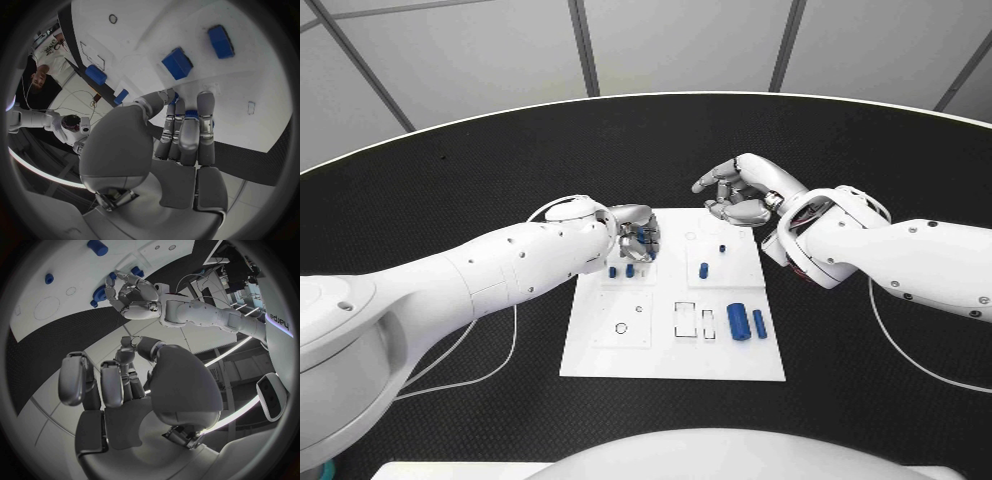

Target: Assemble the parts on the task board

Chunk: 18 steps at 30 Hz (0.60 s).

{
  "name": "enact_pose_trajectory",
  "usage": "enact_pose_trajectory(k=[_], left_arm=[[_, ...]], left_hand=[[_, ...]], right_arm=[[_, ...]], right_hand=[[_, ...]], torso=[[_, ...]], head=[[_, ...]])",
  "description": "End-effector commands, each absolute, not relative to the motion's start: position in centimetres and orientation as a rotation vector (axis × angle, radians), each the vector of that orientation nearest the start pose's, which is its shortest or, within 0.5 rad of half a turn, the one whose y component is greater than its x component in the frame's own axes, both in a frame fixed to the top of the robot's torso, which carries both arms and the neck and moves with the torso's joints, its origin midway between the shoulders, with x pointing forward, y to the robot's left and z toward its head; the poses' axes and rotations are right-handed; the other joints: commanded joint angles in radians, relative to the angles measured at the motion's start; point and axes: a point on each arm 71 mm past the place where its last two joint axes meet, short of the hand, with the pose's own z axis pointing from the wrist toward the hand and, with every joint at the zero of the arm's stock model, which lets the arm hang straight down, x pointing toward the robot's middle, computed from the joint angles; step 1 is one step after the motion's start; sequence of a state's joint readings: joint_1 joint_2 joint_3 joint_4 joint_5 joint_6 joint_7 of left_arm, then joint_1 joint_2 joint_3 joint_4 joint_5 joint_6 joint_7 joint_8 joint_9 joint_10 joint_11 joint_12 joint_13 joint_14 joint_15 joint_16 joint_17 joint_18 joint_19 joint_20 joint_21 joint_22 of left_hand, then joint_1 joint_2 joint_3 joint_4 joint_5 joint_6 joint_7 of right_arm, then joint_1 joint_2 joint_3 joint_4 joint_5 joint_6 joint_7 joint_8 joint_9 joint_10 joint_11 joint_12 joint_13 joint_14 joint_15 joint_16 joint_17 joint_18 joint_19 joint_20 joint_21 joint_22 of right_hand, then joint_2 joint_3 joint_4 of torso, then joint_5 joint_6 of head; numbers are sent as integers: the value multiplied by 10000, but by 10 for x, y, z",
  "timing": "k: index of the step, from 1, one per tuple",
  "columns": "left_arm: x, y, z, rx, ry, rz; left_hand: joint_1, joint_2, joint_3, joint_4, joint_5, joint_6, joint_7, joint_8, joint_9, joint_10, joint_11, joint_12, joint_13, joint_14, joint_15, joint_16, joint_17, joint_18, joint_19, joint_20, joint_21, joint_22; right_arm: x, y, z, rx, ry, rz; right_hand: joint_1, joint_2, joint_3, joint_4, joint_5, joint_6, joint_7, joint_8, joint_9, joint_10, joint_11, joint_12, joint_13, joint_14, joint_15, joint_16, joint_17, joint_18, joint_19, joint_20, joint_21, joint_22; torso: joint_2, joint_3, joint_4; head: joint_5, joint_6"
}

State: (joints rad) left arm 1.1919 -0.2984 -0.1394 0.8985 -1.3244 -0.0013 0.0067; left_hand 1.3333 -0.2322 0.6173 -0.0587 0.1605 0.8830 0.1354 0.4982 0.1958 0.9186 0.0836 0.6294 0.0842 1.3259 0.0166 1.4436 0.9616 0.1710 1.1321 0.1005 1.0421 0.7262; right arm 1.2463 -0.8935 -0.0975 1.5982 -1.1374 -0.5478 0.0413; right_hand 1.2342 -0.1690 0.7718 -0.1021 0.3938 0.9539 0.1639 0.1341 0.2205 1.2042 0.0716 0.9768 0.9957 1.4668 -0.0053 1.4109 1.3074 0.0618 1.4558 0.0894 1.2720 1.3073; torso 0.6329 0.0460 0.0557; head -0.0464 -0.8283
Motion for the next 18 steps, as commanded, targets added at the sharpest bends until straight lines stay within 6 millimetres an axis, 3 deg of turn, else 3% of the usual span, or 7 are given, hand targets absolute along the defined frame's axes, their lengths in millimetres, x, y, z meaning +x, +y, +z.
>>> enact_pose_trajectory(k=[1,18], left_arm=[[548,82,-264,2760,20312,-6698],[548,80,-264,2693,20289,-6603]], left_hand=[[-115,-33,-115,2,-63,15,0,-69,19,49,38,-70,-11,43,-3,56,-6,33,43,37,45,-17],[-209,-26,-248,79,-111,34,-4,-153,67,82,31,-107,-1,62,1,89,23,13,96,53,100,74]], right_arm=[[473,-207,-163,1142,14992,8751],[472,-207,-163,1146,14989,8759]], right_hand=[[-37,-55,55,-15,8,52,15,35,16,-47,-30,-54,-11,382,-83,-67,28,120,-56,-35,-34,407],[-26,-56,59,-24,11,56,10,41,19,-36,-35,-54,-17,383,-87,-73,24,120,-54,-39,-37,405]], torso=[[12,2,2],[-5,7,2]], head=[[-9,-3],[-31,-45]])
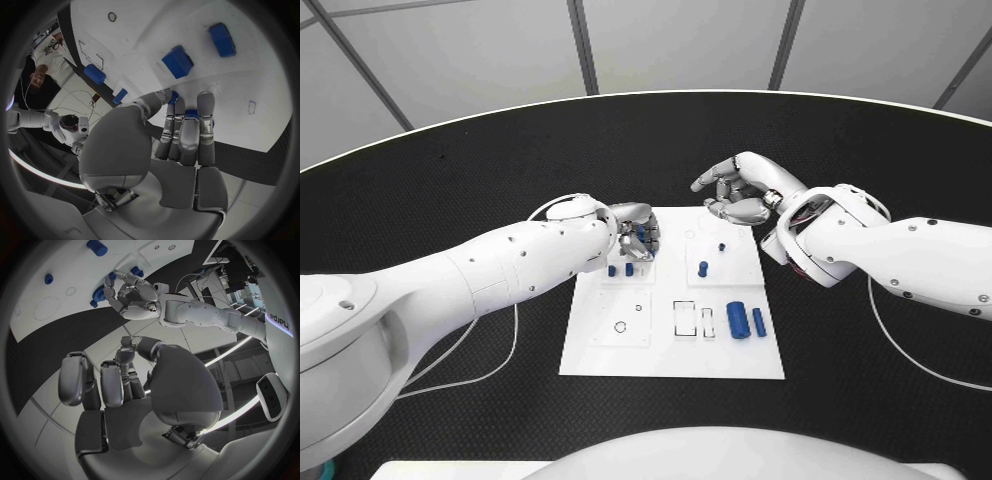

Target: Assemble the parts on the task board

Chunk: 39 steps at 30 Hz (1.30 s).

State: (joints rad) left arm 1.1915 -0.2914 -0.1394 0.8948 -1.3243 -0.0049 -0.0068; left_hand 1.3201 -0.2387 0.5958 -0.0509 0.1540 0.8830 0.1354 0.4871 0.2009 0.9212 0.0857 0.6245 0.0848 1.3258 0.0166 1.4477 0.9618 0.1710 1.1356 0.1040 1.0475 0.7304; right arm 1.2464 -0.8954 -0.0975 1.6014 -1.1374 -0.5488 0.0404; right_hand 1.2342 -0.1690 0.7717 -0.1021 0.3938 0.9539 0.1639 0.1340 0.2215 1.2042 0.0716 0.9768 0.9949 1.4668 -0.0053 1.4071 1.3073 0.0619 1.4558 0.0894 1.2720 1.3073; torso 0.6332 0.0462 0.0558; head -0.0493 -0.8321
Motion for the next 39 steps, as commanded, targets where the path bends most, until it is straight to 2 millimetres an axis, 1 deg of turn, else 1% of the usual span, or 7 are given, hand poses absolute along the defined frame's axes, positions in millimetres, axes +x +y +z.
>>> enact_pose_trajectory(k=[1,6,9,17,30,33,39], left_arm=[[548,80,-264,2687,20281,-6599],[548,79,-264,2695,20242,-6579],[548,79,-264,2712,20231,-6562],[548,78,-263,2720,20155,-6571],[548,78,-262,2727,20021,-6672],[548,79,-262,2717,19981,-6688],[549,81,-261,2646,19852,-6683]], left_hand=[[-43,78,-26,-4,-52,56,-7,-49,30,90,-4,-51,0,112,-10,78,119,-4,118,14,108,124],[160,279,56,-66,-121,232,-25,-64,118,278,-81,-36,31,271,-78,180,315,-76,386,-23,404,518],[358,453,198,-166,-350,339,-31,-112,184,419,-138,-53,45,406,-136,251,479,-124,560,-60,612,775],[470,658,385,-248,-508,507,-32,-178,285,631,-203,-89,61,542,-198,314,604,-204,795,-86,927,1182],[331,673,357,-198,-603,650,-60,-196,367,748,-242,-137,65,566,-232,312,489,-233,894,-97,1061,1347],[133,585,254,-114,-614,706,-89,-226,411,782,-245,-194,58,594,-235,312,470,-244,925,-99,1101,1396],[84,568,228,-91,-613,726,-99,-237,427,799,-249,-212,57,599,-239,310,450,-248,938,-101,1117,1419]], right_arm=[[472,-207,-163,1147,14990,8758],[472,-207,-163,1147,14991,8759],[472,-207,-163,1146,14991,8761],[472,-207,-163,1142,14987,8768],[472,-207,-163,1145,14984,8763],[472,-207,-163,1144,14981,8763],[473,-208,-163,1146,14976,8754]], right_hand=[[-26,-56,59,-24,11,57,10,42,9,-36,-35,-54,-8,383,-87,-35,25,120,-54,-39,-38,405],[-26,-56,59,-24,11,57,10,42,9,-36,-35,-54,-8,383,-87,-35,25,120,-54,-39,-38,405],[-26,-56,59,-24,11,57,10,42,9,-36,-35,-54,-8,383,-87,-35,25,120,-54,-39,-38,405],[-19,-57,61,-28,11,62,7,48,11,-13,-38,-33,6,385,-91,-35,29,119,-52,-42,-38,405],[-19,-57,61,-28,11,62,7,48,11,-13,-38,-33,6,385,-91,-35,29,119,-52,-42,-38,405],[-19,-57,61,-28,11,62,7,48,11,-13,-38,-33,6,385,-91,-35,29,119,-52,-42,-38,405],[-19,-57,61,-28,11,62,7,48,11,-13,-38,-33,6,385,-91,-35,29,119,-52,-42,-38,405]], torso=[[-7,4,0],[-8,1,-6],[-7,2,-4],[-8,2,0],[-14,0,2],[-18,0,4],[-13,-2,7]], head=[[-2,-9],[1,-7],[-1,-15],[-7,-18],[5,-26],[5,-16],[20,-17]])
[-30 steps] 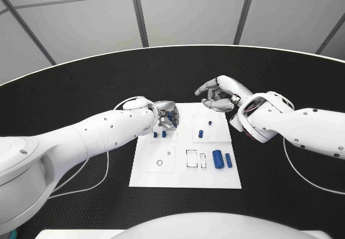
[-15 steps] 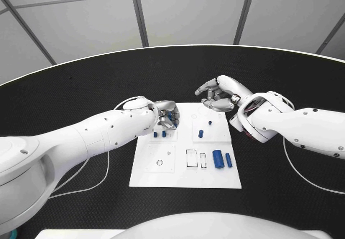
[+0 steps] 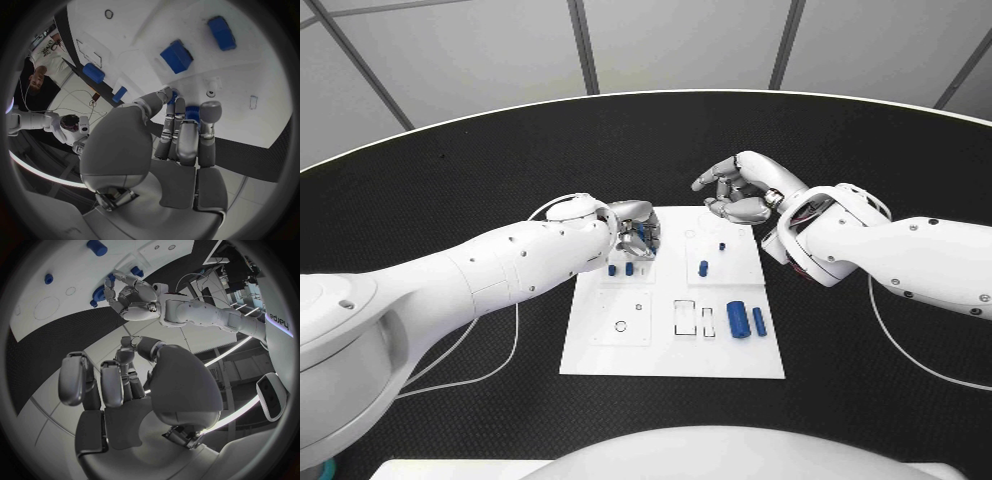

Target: Assemble the parts on the task board

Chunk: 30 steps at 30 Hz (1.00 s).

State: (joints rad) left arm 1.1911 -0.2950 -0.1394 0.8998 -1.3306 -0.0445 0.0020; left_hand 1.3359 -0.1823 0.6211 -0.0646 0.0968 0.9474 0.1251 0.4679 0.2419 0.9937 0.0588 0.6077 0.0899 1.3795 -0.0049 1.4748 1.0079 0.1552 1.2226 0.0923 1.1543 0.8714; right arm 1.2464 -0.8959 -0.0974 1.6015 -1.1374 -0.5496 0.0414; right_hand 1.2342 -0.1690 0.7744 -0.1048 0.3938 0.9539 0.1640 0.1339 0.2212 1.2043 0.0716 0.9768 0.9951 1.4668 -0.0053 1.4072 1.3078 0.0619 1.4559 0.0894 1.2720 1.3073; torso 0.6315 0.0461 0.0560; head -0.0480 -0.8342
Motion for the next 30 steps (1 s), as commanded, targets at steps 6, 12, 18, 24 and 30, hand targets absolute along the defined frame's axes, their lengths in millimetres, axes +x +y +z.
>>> enact_pose_trajectory(k=[6,12,18,24,30], left_arm=[[548,85,-261,2577,19771,-6675],[546,90,-260,2509,19719,-6690],[544,95,-259,2427,19731,-6692],[541,104,-255,2311,19741,-6720],[541,115,-245,2210,19648,-6663]], left_hand=[[-70,14,-21,45,-34,93,-4,-49,24,87,12,-50,6,72,-30,42,0,-97,88,16,72,44],[-61,19,-15,39,-29,105,-9,-53,32,102,4,-55,7,81,-36,44,8,-102,103,14,89,69],[-55,21,-12,34,-27,118,-11,-56,39,116,0,-59,8,84,-41,43,-3,-107,120,12,109,99],[-42,25,-5,23,-24,138,-14,-60,51,143,-8,-65,10,84,-49,39,-37,-111,136,9,125,121],[-22,21,3,3,-21,161,-18,-70,65,176,-17,-74,11,96,-59,38,-46,-114,152,3,141,138]], right_arm=[[473,-208,-163,1150,14971,8739],[473,-209,-163,1153,14965,8717],[474,-210,-163,1160,14959,8689],[475,-212,-163,1169,14961,8654],[475,-213,-164,1173,14958,8625]], right_hand=[[-19,-57,34,-2,11,62,6,50,14,-13,-38,-33,4,385,-91,-36,23,119,-52,-42,-38,404],[-19,-57,34,-2,11,62,6,50,14,-13,-38,-33,4,385,-91,-36,23,119,-52,-42,-38,404],[-19,-57,34,-2,11,62,6,50,14,-13,-38,-33,4,385,-91,-36,23,119,-52,-42,-38,404],[-17,-63,26,-4,8,74,0,68,22,36,-45,-8,9,391,-99,-45,23,116,-41,-52,-37,407],[-17,-63,26,-4,8,74,0,68,22,36,-45,-8,9,391,-99,-45,23,116,-41,-52,-37,407]], torso=[[-8,-1,12],[-25,0,12],[-16,4,5],[-41,0,26],[-55,-7,33]], head=[[9,5],[28,16],[47,44],[44,60],[68,75]])
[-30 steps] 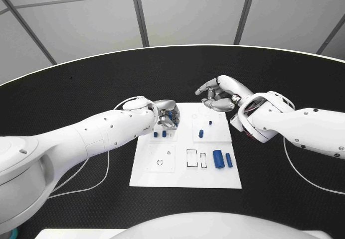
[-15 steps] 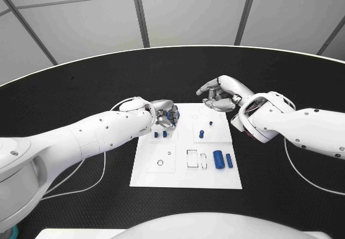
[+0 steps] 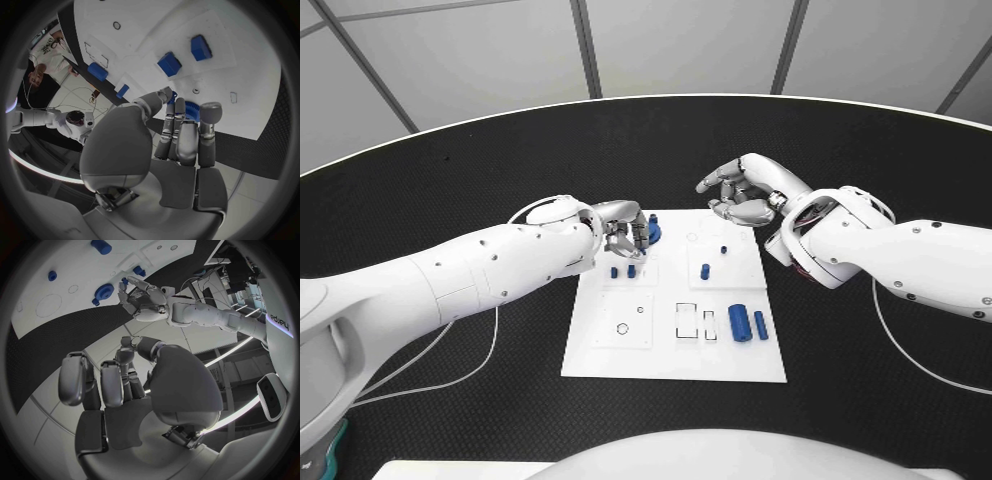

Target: Assemble the parts on the task board

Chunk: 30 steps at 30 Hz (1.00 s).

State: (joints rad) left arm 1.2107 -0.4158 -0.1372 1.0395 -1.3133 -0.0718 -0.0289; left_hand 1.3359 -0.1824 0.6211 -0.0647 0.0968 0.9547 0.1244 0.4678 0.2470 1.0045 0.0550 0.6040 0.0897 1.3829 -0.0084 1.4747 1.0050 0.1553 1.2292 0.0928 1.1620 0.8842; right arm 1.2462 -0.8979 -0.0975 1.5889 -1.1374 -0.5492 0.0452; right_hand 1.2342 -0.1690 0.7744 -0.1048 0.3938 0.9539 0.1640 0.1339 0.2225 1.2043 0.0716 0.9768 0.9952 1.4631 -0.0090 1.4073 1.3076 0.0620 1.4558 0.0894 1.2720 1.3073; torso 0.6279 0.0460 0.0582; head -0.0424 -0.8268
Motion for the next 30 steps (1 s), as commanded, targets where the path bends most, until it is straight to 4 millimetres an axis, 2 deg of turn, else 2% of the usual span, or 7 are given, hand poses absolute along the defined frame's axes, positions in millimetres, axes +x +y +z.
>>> enact_pose_trajectory(k=[1,10,20,30], left_arm=[[541,116,-244,2191,19611,-6662],[544,132,-228,1891,19382,-6585],[550,144,-227,1702,19535,-6227],[553,140,-228,1672,19607,-6263]], left_hand=[[-22,22,3,3,-21,89,-12,-69,14,68,21,-38,12,63,-24,38,-16,-115,86,-2,64,11],[-23,1,-3,-10,-24,114,-13,-81,29,104,18,-49,14,69,-31,32,-53,-124,116,-8,95,55],[-23,1,-3,-10,-24,114,-13,-81,29,104,18,-49,14,69,-31,32,-53,-124,116,-8,95,55],[-34,-13,-10,-11,-24,126,-15,-89,37,118,17,-60,13,63,-33,23,-101,-123,116,-10,93,46]], right_arm=[[475,-213,-164,1174,14958,8620],[476,-214,-164,1182,14960,8582],[476,-214,-164,1179,14962,8587],[476,-213,-164,1171,14965,8609]], right_hand=[[-17,-63,26,-4,8,74,0,68,9,36,-46,-8,8,428,-62,-45,25,115,-41,-52,-37,408],[-17,-63,26,-4,8,74,0,68,9,36,-46,-8,8,428,-62,-45,25,115,-41,-52,-37,408],[-17,-63,26,-4,8,74,0,68,9,36,-46,-8,8,428,-62,-45,25,115,-41,-52,-37,408],[-17,-63,26,-4,8,74,0,68,9,36,-46,-8,8,428,-62,-45,25,115,-41,-52,-37,408]], torso=[[-25,-12,17],[21,-14,-12],[34,-14,-5],[40,-14,-21]], head=[[10,-3],[42,32],[48,40],[65,36]])
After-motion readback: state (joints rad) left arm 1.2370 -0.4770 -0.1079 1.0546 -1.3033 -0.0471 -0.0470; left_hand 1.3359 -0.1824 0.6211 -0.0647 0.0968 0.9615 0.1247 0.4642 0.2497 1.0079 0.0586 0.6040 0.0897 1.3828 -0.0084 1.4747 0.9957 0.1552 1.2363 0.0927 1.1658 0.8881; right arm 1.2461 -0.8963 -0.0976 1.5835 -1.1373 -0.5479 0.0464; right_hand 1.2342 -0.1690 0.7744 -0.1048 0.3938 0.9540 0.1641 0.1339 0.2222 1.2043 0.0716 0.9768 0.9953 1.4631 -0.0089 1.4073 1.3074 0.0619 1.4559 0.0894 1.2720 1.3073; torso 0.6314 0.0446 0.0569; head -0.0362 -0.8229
